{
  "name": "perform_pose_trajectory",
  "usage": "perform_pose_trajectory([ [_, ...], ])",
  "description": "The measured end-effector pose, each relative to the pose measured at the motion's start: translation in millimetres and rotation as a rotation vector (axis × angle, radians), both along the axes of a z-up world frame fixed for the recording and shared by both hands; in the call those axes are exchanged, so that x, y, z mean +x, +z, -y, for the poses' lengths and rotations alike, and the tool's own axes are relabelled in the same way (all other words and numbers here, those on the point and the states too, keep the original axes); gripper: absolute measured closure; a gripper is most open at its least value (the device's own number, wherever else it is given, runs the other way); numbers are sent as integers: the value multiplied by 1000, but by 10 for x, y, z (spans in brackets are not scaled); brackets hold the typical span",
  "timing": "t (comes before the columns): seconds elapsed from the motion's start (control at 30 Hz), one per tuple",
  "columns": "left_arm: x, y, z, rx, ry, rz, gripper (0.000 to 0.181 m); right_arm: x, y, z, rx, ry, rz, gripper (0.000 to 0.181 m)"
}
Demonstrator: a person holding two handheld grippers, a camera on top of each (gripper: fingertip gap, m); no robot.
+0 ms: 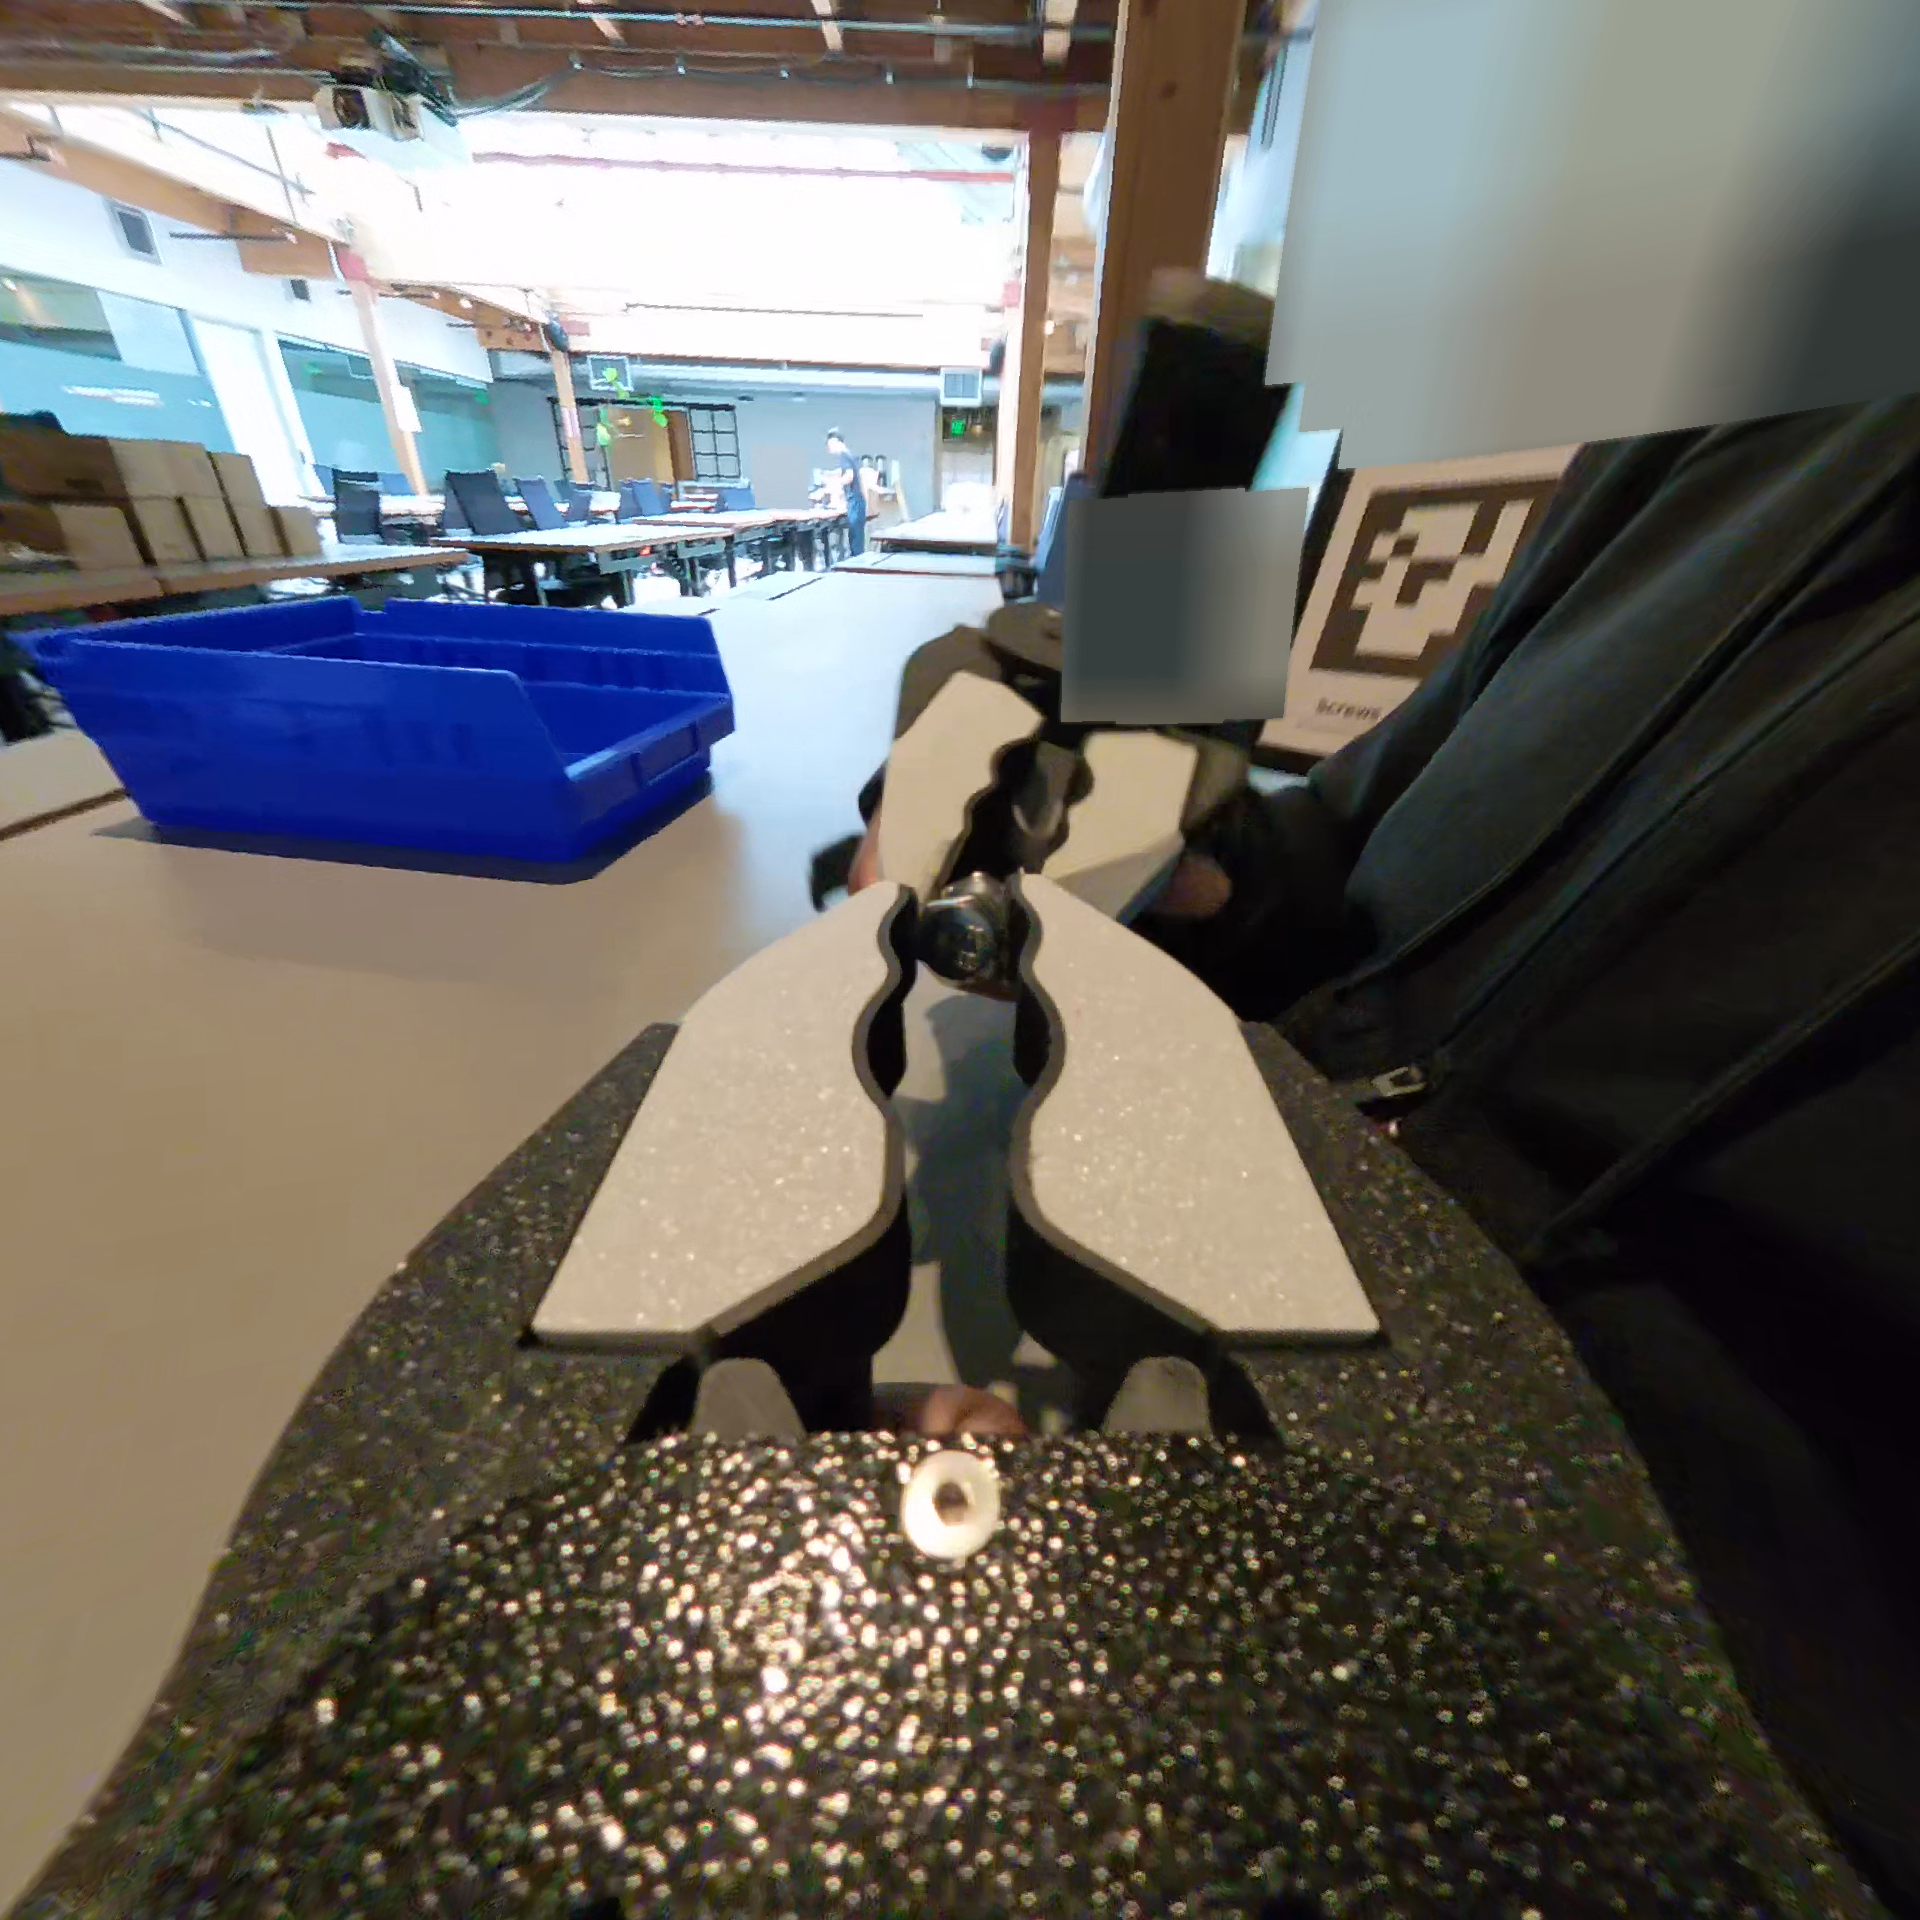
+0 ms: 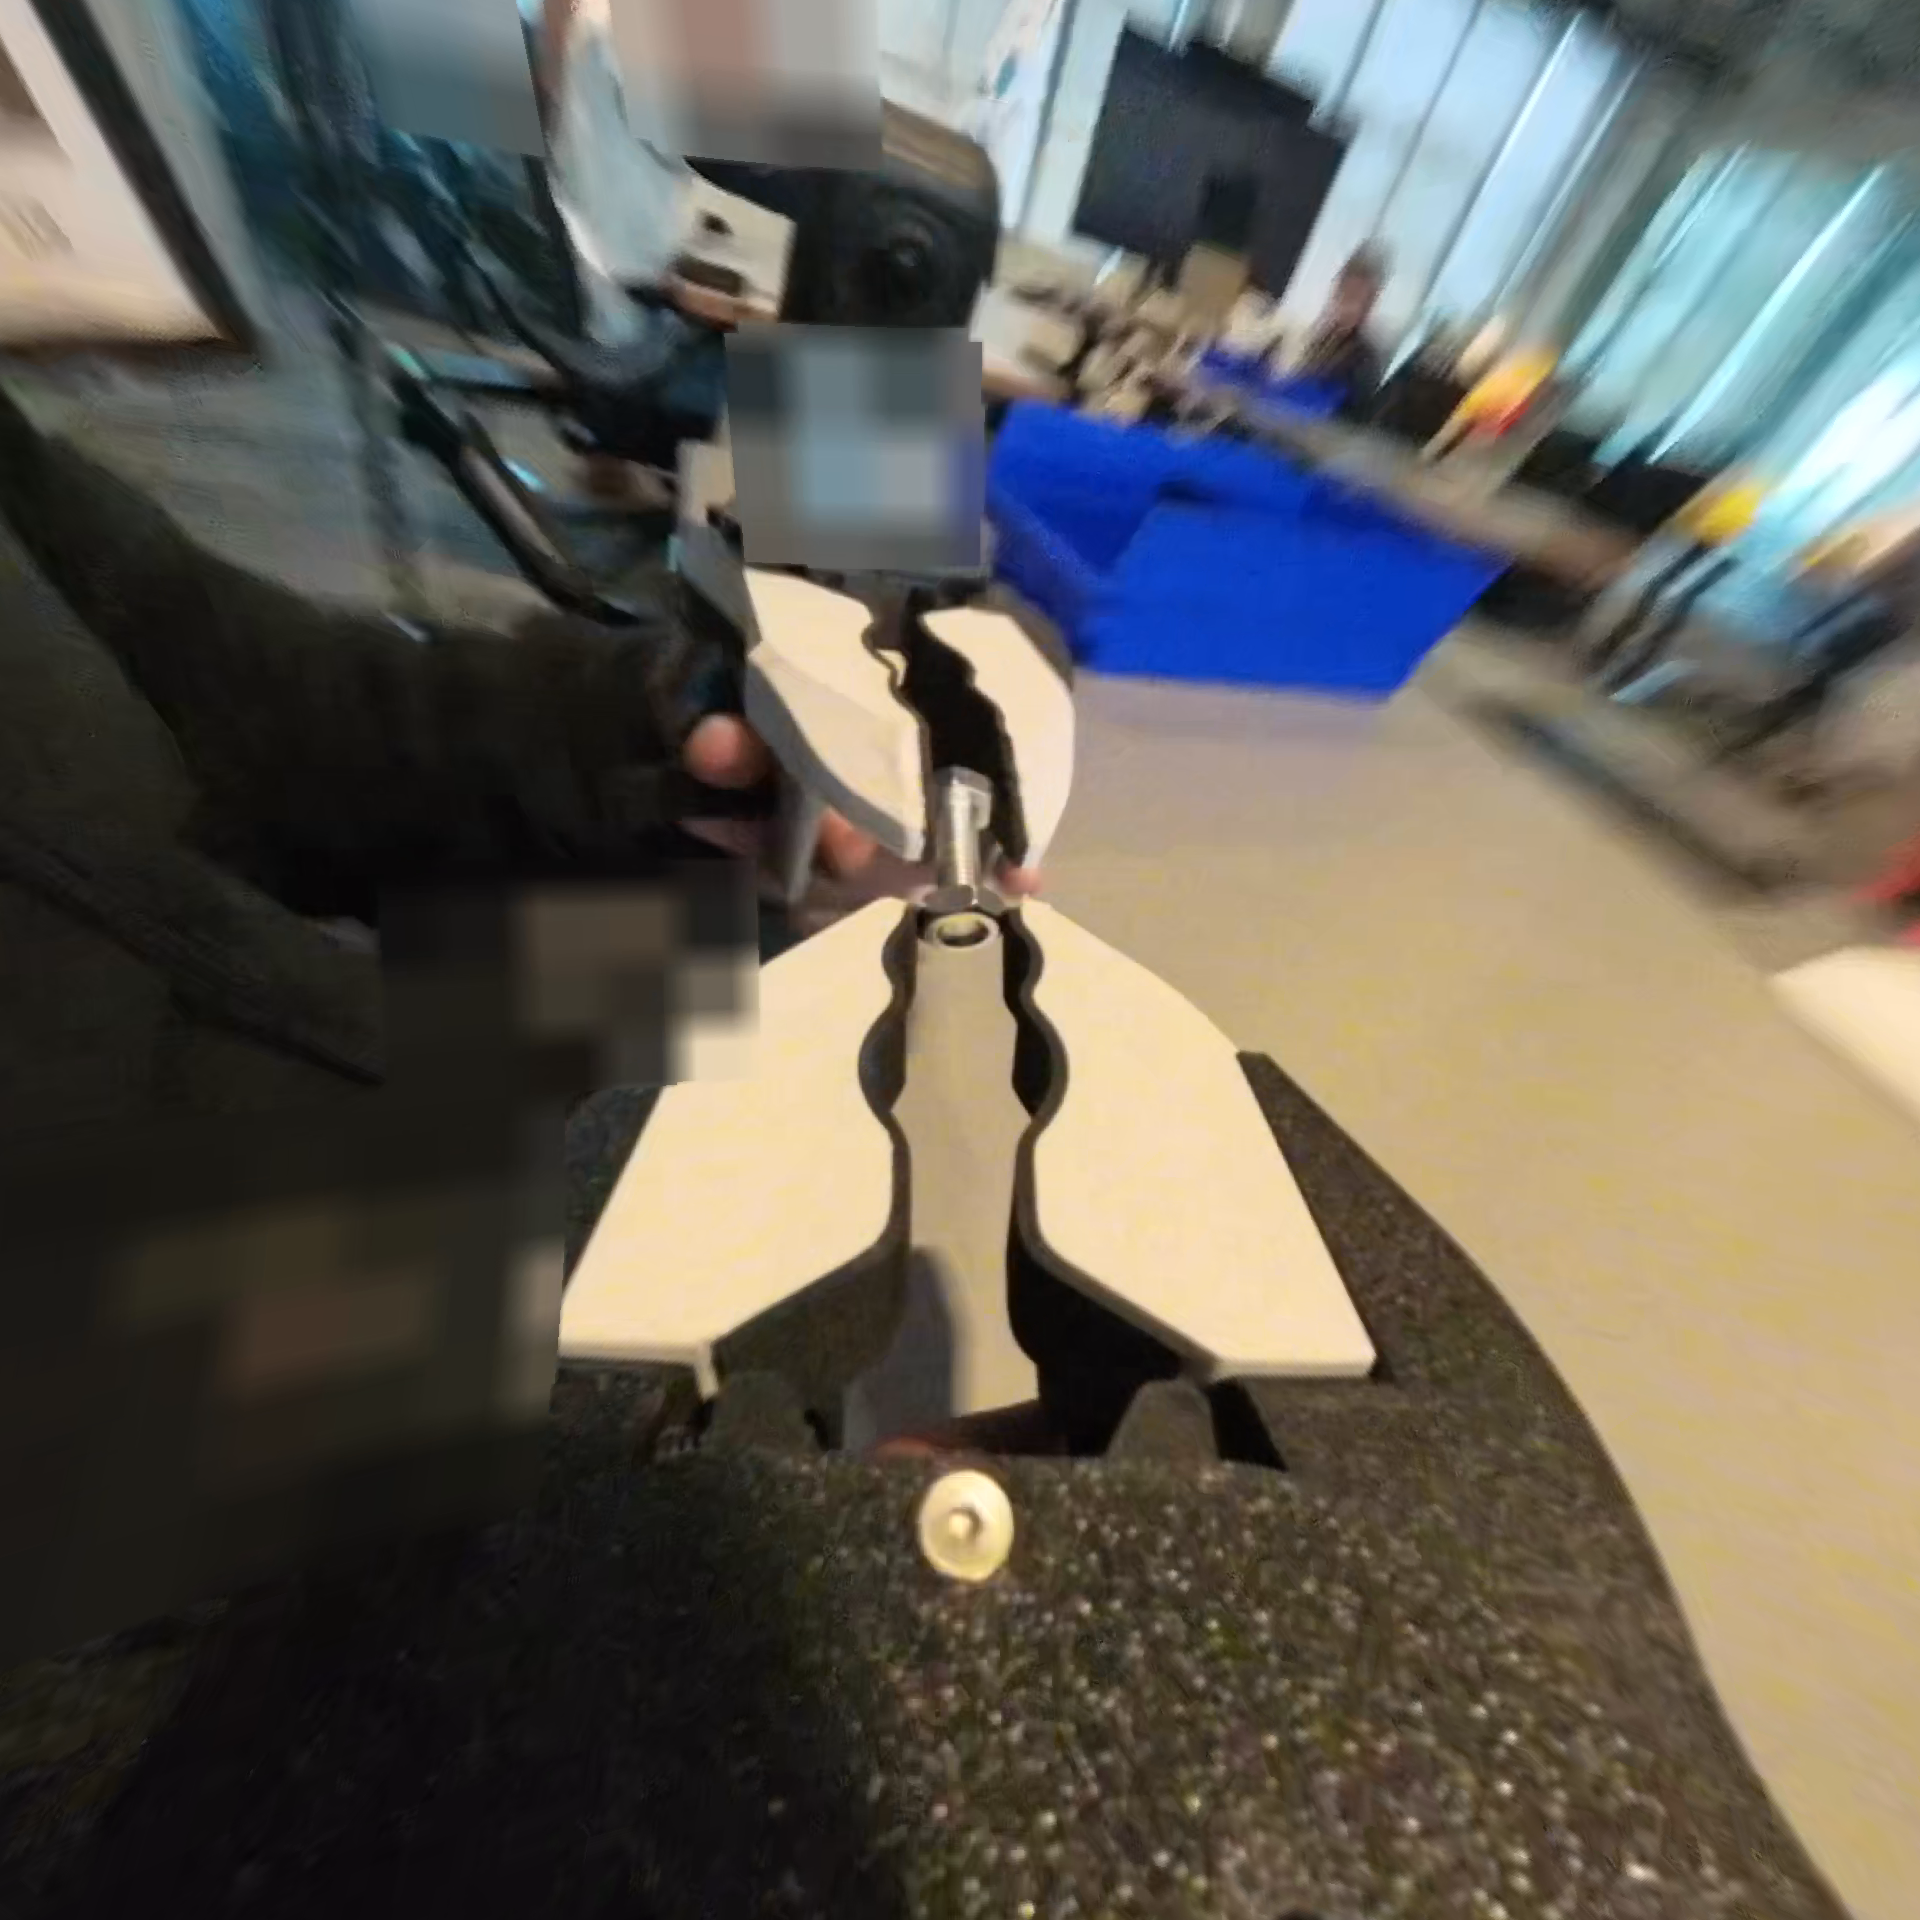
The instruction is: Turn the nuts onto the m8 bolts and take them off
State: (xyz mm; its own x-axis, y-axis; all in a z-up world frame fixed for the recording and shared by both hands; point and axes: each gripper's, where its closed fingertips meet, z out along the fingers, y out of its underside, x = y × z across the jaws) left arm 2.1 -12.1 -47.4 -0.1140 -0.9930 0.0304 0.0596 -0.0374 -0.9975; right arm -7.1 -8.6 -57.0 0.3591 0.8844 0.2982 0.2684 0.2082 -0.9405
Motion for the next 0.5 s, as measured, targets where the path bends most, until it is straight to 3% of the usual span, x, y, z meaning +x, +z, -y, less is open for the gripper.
perform_pose_trajectory([
  [0.07, 8, -21, 6, 31, 9, -15, 166, -11, -39, 42, -356, 89, -104, 166],
  [0.13, 16, 0, -20, -6, 13, 0, 166, 11, 33, 33, -457, 149, -208, 158],
  [0.2, 3, 33, -53, -49, 15, 24, 166, 53, 87, -26, -312, 111, -216, 143],
  [0.27, -25, 73, -92, -114, 8, 52, 166, 88, 96, -79, -35, 19, -111, 136],
  [0.37, -55, 111, -139, -217, -15, 82, 166, 109, 109, -110, 373, -106, 67, 140],
  [0.5, -46, 104, -137, -243, -19, 75, 166, 68, 114, -78, 532, -137, 104, 146],
])
